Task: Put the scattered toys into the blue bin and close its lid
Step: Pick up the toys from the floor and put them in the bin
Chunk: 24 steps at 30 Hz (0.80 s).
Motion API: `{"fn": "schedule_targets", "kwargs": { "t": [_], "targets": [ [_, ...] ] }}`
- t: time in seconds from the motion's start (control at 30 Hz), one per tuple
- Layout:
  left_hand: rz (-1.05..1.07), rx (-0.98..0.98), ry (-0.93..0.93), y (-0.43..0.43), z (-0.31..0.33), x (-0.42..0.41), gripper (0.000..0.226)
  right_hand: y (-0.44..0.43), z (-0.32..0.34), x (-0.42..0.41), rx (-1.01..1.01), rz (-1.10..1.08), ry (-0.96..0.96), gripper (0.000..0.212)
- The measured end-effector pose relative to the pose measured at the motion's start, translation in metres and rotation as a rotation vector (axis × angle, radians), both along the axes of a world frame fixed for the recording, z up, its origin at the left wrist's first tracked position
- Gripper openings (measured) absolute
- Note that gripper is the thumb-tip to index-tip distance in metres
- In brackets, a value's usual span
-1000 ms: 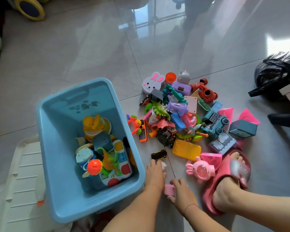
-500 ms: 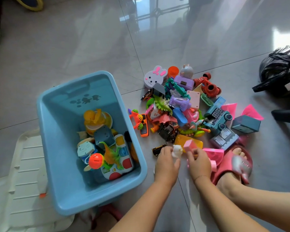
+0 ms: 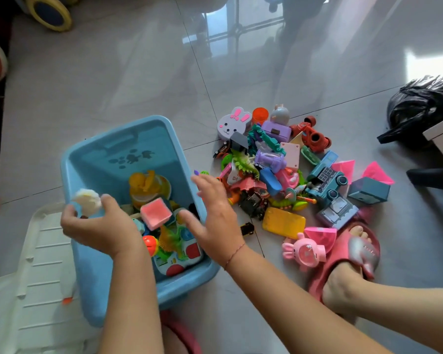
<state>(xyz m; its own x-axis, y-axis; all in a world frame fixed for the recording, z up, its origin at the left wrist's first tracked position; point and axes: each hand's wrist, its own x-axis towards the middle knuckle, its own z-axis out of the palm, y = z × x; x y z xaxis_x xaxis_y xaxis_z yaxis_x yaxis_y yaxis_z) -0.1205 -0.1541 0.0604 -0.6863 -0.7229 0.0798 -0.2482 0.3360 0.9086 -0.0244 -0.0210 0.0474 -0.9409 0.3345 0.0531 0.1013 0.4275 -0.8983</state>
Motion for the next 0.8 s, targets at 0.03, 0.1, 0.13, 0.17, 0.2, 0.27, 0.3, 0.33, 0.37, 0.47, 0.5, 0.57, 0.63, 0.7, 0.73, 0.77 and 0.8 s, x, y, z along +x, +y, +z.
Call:
{"fn": "schedule_targets", "kwargs": {
  "t": [0.03,0.1,0.13,0.17,0.2,0.27,0.3,0.33,0.37,0.47,0.5,0.57,0.63,0.7,0.73,0.77,0.8],
  "targets": [
    [-0.035,-0.020,-0.032,0.006,-0.005,0.006,0.057,0.008,-0.013,0.006,0.006,-0.122,-0.054,0.059],
    [-0.219,-0.088,0.017,0.036,-0.010,0.024,0.054,0.037,-0.045,0.026,0.102,-0.403,-0.242,0.066],
    [-0.356,-0.146,0.078,0.059,-0.009,0.037,0.047,0.054,-0.062,0.041,0.155,-0.501,-0.379,0.069],
    [-0.511,-0.197,0.139,0.083,-0.007,0.052,0.040,0.071,-0.078,0.060,0.194,-0.552,-0.528,0.073],
    [-0.668,-0.229,0.176,0.106,-0.008,0.070,0.034,0.085,-0.091,0.081,0.222,-0.564,-0.670,0.076],
    [-0.982,-0.256,0.212,0.142,-0.013,0.110,0.029,0.105,-0.113,0.120,0.239,-0.542,-0.861,0.081],
    [-1.133,-0.301,0.232,0.151,-0.022,0.130,0.029,0.111,-0.120,0.136,0.227,-0.532,-0.902,0.082],
    [-1.268,-0.369,0.233,0.153,-0.039,0.149,0.031,0.114,-0.125,0.147,0.212,-0.524,-0.923,0.081],
    [-1.386,-0.442,0.201,0.148,-0.059,0.165,0.035,0.115,-0.129,0.154,0.209,-0.514,-0.931,0.080],
    [-1.527,-0.634,-0.191,0.109,-0.114,0.196,0.055,0.112,-0.133,0.156,0.260,-0.464,-0.908,0.082],
    [-1.507,-0.654,-0.385,0.095,-0.126,0.201,0.067,0.110,-0.134,0.155,0.284,-0.444,-0.897,0.083],
    [-1.420,-0.652,-0.710,0.075,-0.142,0.205,0.084,0.106,-0.138,0.156,0.321,-0.410,-0.895,0.083],
    [-1.397,-0.696,-0.854,0.066,-0.155,0.203,0.085,0.102,-0.143,0.161,0.331,-0.379,-0.928,0.084],
    [-1.444,-0.762,-0.889,0.064,-0.162,0.199,0.085,0.095,-0.148,0.167,0.339,-0.355,-0.965,0.082],
    [-1.459,-0.800,-0.885,0.064,-0.166,0.198,0.083,0.093,-0.149,0.169,0.343,-0.356,-0.969,0.080],
    [-1.463,-0.825,-0.869,0.067,-0.169,0.196,0.080,0.091,-0.151,0.169,0.342,-0.364,-0.965,0.078],
    [-1.464,-0.842,-0.864,0.071,-0.169,0.192,0.076,0.091,-0.151,0.168,0.340,-0.375,-0.960,0.077]
  ]
}}
